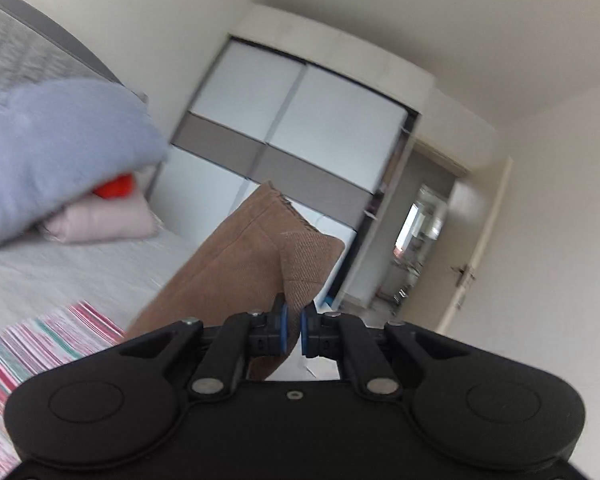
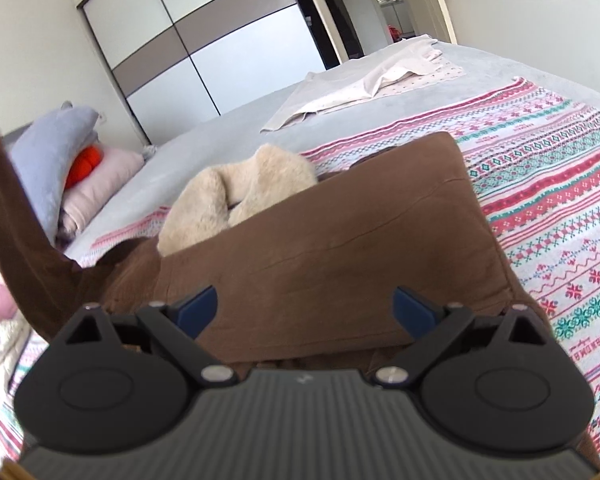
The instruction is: Fold large clothes
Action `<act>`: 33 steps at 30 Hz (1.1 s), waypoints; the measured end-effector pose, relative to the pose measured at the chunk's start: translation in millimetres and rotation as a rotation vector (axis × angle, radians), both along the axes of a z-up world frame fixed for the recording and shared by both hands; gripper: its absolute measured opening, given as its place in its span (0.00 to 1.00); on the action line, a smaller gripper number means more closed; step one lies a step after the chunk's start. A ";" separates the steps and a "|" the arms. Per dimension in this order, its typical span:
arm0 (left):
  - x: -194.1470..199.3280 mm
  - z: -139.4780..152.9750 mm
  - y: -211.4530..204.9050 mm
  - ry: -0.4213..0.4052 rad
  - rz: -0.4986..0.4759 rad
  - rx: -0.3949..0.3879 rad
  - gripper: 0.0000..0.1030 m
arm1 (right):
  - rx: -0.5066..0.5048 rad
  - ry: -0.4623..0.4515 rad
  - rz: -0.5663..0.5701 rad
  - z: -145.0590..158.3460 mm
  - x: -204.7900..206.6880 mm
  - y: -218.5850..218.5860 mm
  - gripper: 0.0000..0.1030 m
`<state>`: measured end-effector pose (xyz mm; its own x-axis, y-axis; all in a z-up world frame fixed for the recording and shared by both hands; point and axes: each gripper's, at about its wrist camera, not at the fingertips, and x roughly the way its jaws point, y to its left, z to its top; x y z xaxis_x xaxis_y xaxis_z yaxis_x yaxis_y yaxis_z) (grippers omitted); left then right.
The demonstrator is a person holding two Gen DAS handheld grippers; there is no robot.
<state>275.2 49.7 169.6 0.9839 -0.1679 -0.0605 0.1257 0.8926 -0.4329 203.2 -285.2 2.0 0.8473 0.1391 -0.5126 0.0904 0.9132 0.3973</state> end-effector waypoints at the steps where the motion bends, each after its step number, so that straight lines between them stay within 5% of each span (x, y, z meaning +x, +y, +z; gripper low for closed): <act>1: 4.4 -9.4 -14.1 0.016 -0.028 0.008 0.06 | 0.006 -0.004 -0.002 -0.2 -0.1 -2.7 0.93; 7: 18.1 -77.7 -107.4 0.146 -0.185 0.075 0.07 | 0.033 -0.039 0.000 -1.6 -4.8 -19.0 0.95; 10: 25.7 -121.9 -134.5 0.282 -0.332 0.054 0.11 | 0.044 -0.033 -0.024 -4.0 -3.9 -27.1 0.95; 13: 34.0 -161.3 -155.5 0.477 -0.540 0.066 0.35 | 0.058 -0.026 -0.049 -7.3 -3.7 -34.3 0.95; 17: 13.6 -161.2 -140.0 0.383 -0.607 0.160 0.62 | 0.086 -0.018 -0.063 -11.0 -2.4 -41.6 0.95; 22: 11.5 -137.2 -77.7 0.299 -0.532 0.236 0.66 | 0.171 -0.026 -0.032 -12.7 4.7 -38.7 0.92; 27: 39.2 -144.6 12.7 0.304 -0.308 0.256 0.64 | 0.289 -0.032 0.036 -21.3 26.6 -22.7 0.71; 32: 62.2 -175.0 84.0 0.366 -0.141 0.192 0.40 | 0.313 0.023 0.048 -41.6 57.5 -2.7 0.58; 33: 65.8 -180.6 92.1 0.376 -0.122 0.192 0.38 | 0.309 0.036 0.043 -47.0 63.2 1.6 0.48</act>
